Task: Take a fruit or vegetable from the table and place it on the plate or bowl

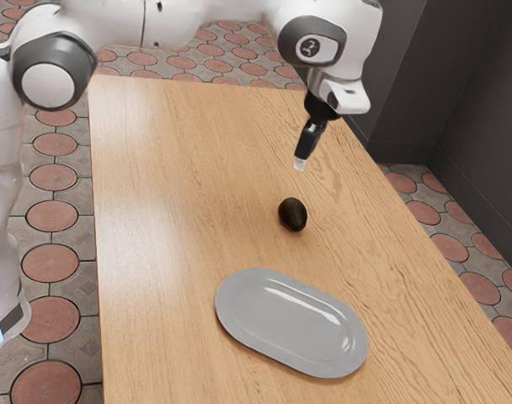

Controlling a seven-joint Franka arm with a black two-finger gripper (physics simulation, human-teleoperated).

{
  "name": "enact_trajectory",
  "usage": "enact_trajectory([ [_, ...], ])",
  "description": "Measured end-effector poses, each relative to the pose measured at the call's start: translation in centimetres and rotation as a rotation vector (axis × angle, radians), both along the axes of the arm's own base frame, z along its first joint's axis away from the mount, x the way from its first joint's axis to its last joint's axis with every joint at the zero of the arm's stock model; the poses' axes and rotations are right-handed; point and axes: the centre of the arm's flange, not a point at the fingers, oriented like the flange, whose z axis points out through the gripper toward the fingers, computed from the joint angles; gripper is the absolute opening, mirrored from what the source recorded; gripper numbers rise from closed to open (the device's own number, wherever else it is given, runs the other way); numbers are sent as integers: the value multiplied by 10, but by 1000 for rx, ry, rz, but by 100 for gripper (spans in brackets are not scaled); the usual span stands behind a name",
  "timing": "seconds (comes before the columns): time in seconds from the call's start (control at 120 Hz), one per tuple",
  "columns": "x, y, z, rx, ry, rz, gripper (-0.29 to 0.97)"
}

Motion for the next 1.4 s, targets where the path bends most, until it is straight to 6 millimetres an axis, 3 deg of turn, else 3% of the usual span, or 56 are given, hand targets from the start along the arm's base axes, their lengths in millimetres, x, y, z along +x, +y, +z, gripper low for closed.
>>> enact_trajectory([
  [0.125,4,-2,-32,16,-28,-149,65],
  [0.408,13,6,-66,44,-95,-384,65],
  [0.742,23,22,-91,52,-122,-529,66],
  [0.883,20,38,-101,52,-109,-552,65],
  [1.4,4,44,-122,20,-78,-637,65],
])
